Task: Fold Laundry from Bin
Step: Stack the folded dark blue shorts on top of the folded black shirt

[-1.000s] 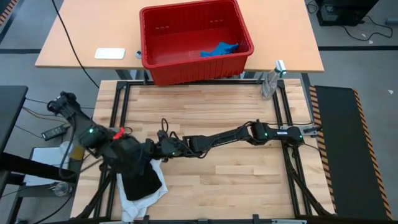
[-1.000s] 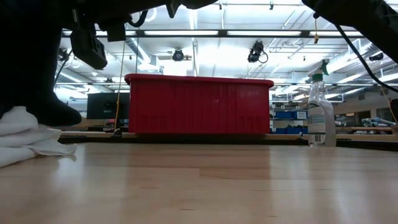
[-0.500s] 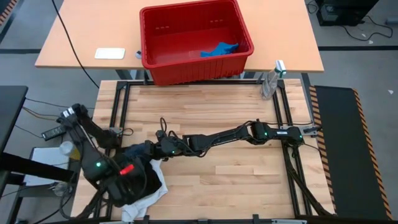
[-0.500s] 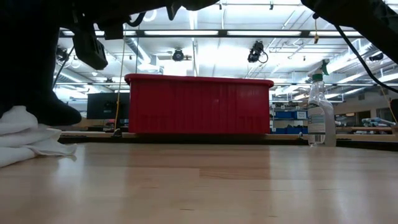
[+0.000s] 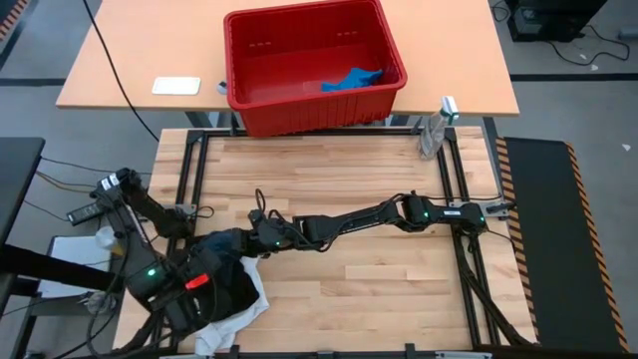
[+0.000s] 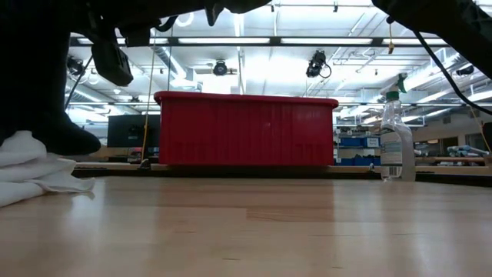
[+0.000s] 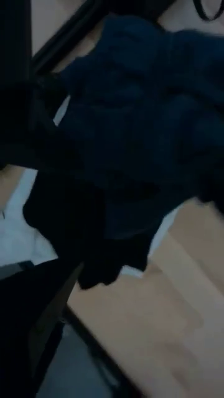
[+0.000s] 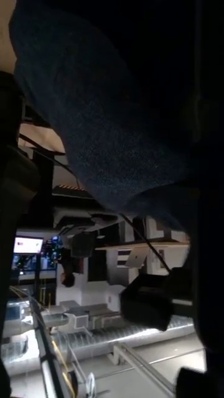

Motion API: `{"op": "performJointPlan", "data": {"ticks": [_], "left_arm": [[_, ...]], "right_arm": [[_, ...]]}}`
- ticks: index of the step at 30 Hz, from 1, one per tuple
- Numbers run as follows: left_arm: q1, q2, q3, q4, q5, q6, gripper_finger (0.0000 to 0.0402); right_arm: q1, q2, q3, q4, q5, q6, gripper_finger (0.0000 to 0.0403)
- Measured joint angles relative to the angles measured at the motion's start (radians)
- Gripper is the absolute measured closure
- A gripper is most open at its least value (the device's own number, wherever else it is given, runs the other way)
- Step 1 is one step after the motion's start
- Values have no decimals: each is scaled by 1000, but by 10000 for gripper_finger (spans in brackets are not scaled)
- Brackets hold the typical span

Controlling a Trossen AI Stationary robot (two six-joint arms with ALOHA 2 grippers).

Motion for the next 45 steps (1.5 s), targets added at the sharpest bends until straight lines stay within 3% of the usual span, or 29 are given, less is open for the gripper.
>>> {"op": "performJointPlan", "data": {"ticks": [6,11,16,19,21,25,30,36,40,45], "left_arm": [[66,2,0,-58,-7,59,131],[88,0,0,-49,-34,128,129],[79,0,4,-74,-13,94,129],[58,-1,59,-69,-13,105,134],[23,-2,112,-72,-18,135,143],[-60,-3,213,-69,-91,221,164],[-76,-24,240,-69,-96,376,189],[-5,-109,148,-67,-124,517,203],[-13,-214,31,-69,-128,522,205],[-33,-365,-110,-62,-200,508,205]], "right_arm": [[-7,0,0,-9,-47,-15,374],[-15,0,0,29,-72,-50,374],[-33,0,0,92,-123,-89,375],[-42,0,0,85,-158,-137,375],[-50,0,0,90,-210,-213,375],[-66,0,0,84,-415,-420,375],[-63,0,0,82,-581,-547,375],[-25,-32,0,-39,-598,-711,375],[-8,-79,1,-183,-581,-812,375],[8,-85,0,-232,-572,-834,375]]}}
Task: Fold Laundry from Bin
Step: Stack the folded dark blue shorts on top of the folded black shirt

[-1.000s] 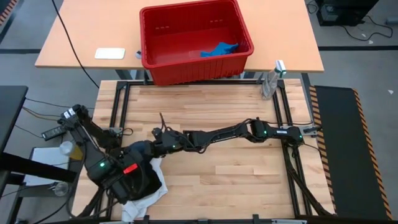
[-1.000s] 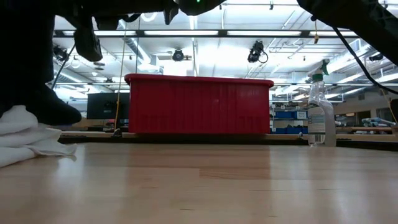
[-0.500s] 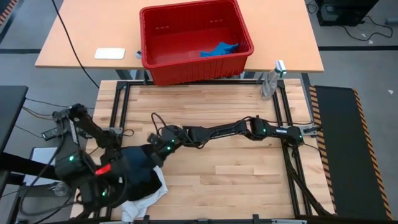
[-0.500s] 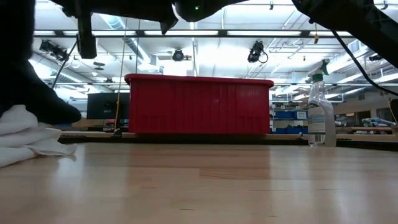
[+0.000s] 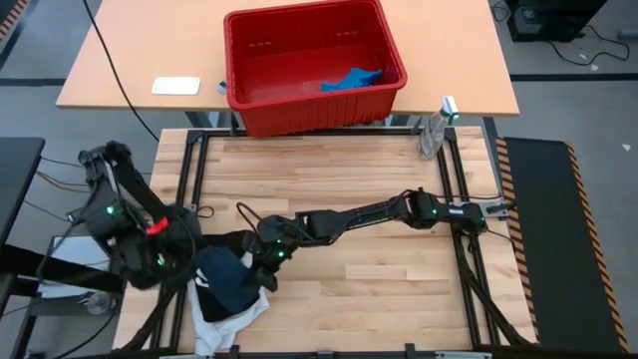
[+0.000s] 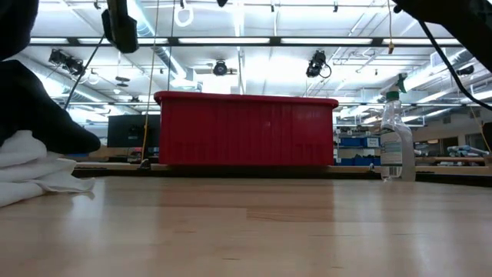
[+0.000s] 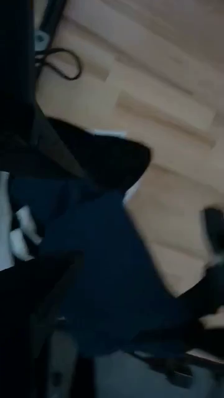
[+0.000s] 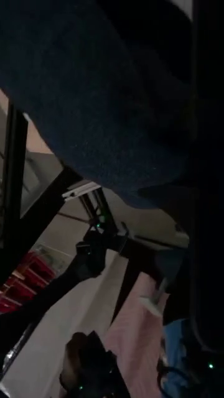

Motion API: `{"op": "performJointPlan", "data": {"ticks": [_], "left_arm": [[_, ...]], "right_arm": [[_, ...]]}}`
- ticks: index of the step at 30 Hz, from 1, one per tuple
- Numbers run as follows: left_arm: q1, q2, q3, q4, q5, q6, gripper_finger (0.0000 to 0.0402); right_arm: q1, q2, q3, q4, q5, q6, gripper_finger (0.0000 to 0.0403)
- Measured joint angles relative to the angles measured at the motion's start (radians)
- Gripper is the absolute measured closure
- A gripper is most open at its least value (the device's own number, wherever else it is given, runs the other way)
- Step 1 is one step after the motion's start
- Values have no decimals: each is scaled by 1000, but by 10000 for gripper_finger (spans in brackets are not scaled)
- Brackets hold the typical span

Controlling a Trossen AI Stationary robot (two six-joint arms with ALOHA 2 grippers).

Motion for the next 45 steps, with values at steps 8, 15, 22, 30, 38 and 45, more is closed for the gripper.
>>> {"op": "performJointPlan", "data": {"ticks": [8,15,22,30,38,45], "left_arm": [[26,-198,-176,176,-32,103,205],[174,-286,-317,334,62,358,191],[372,-357,-481,570,295,712,176],[670,-346,-588,766,662,1012,183],[905,-253,-589,770,924,1217,183],[1018,-125,-589,767,1143,1296,165]], "right_arm": [[5,0,0,73,69,-106,375],[7,0,0,20,45,-209,376],[6,-1,0,-44,53,-253,376],[6,-2,0,-106,82,-267,376],[8,-2,0,-117,97,-267,376],[14,-2,0,-117,99,-275,377]]}}
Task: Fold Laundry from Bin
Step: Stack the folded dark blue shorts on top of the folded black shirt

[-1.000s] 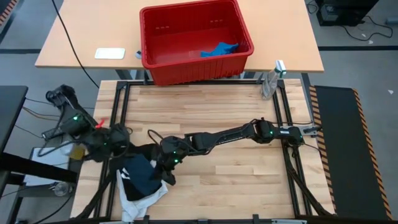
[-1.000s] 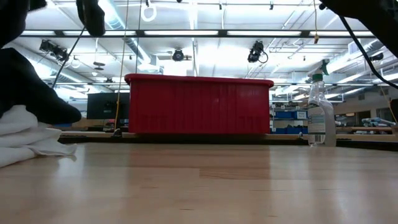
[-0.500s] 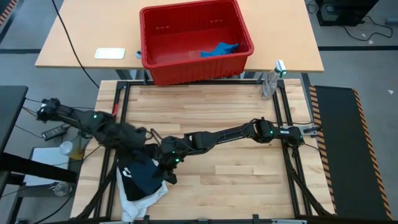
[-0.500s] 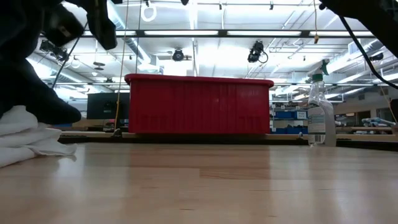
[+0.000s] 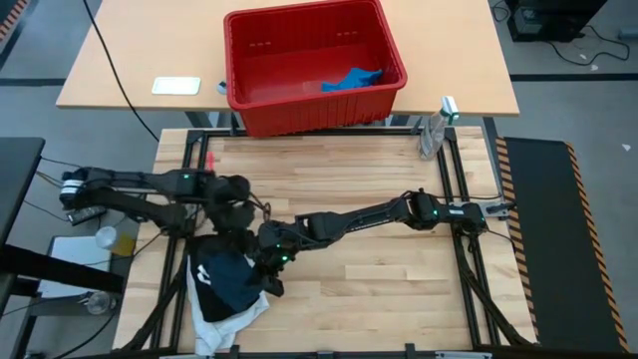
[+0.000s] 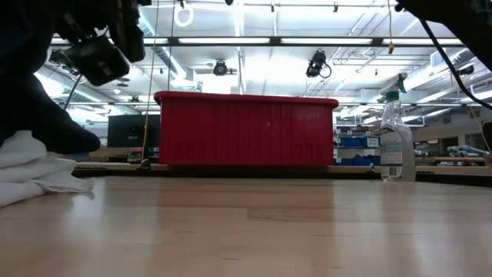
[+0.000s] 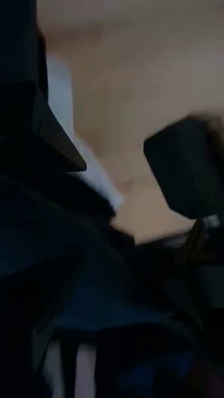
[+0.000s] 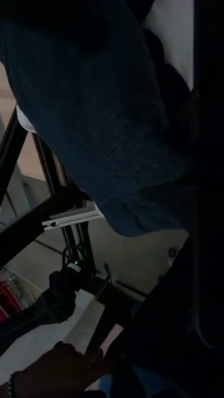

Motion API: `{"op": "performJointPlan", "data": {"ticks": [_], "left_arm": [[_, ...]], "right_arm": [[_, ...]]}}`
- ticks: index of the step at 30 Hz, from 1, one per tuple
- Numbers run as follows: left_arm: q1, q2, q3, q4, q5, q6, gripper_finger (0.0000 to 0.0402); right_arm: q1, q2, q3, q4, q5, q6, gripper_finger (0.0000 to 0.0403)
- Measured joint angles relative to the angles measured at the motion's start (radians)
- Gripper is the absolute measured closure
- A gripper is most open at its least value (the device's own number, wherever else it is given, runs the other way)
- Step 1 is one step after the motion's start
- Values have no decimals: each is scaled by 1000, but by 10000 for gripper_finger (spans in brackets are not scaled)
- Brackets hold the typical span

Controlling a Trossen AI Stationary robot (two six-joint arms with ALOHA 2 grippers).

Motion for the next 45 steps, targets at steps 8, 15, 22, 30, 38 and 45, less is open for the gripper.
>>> {"op": "performJointPlan", "data": {"ticks": [8,15,22,30,38,45], "left_arm": [[-9,107,0,-66,299,-3,181],[-81,106,0,-191,280,60,205],[-128,96,0,-183,284,3,238],[-131,-33,47,-182,286,-153,387],[-145,-205,109,-234,186,-411,388],[-202,-272,106,-161,149,-598,389]], "right_arm": [[4,0,0,-17,12,-27,377],[0,0,0,-17,-4,-60,377],[-5,-2,0,-21,-36,-87,377],[-18,-18,46,-29,-36,-82,377],[-43,-18,94,-23,-45,-10,375],[-34,-18,100,26,-32,20,375]]}}
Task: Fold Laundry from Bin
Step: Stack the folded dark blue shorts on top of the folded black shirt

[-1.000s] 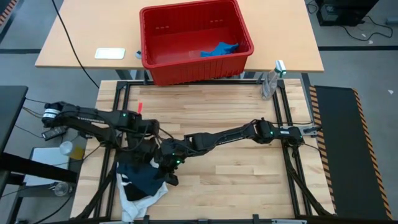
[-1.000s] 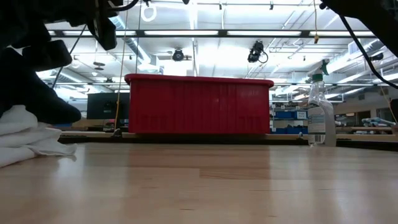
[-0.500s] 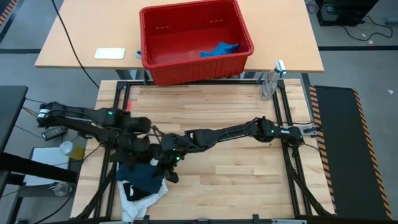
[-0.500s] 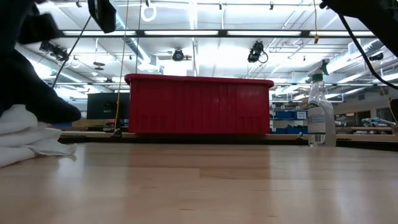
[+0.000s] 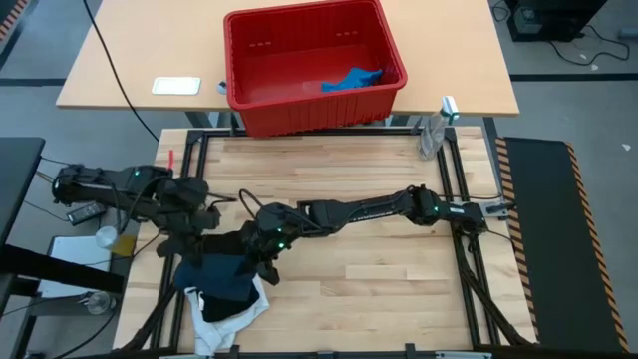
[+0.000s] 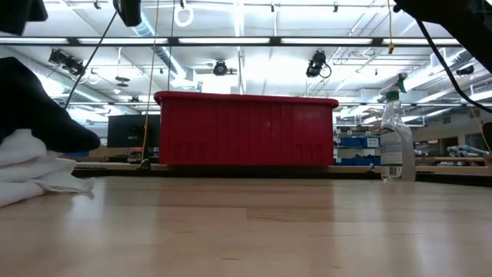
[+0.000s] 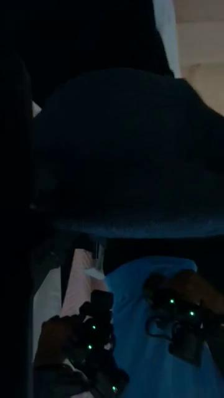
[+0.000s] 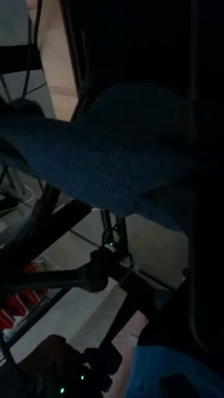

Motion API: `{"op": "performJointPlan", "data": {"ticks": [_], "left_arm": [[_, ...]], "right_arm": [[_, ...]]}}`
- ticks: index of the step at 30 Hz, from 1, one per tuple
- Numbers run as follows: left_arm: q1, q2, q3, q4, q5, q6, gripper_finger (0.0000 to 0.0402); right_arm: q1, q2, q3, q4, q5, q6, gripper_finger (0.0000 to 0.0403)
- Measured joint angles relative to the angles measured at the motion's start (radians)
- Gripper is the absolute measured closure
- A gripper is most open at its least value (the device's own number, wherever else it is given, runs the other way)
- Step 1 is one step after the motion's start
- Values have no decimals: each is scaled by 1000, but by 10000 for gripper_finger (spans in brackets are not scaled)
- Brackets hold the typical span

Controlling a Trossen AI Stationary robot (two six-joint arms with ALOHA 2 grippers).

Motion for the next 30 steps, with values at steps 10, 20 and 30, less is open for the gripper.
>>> {"op": "performJointPlan", "data": {"ticks": [10,20,30], "left_arm": [[-277,14,0,259,-214,-207,389],[-618,176,0,298,-535,-265,390],[-679,163,0,20,-725,-356,390]], "right_arm": [[50,1,2,42,-68,-1,375],[59,4,-17,3,-150,0,375],[35,58,-19,15,54,-91,376]]}}
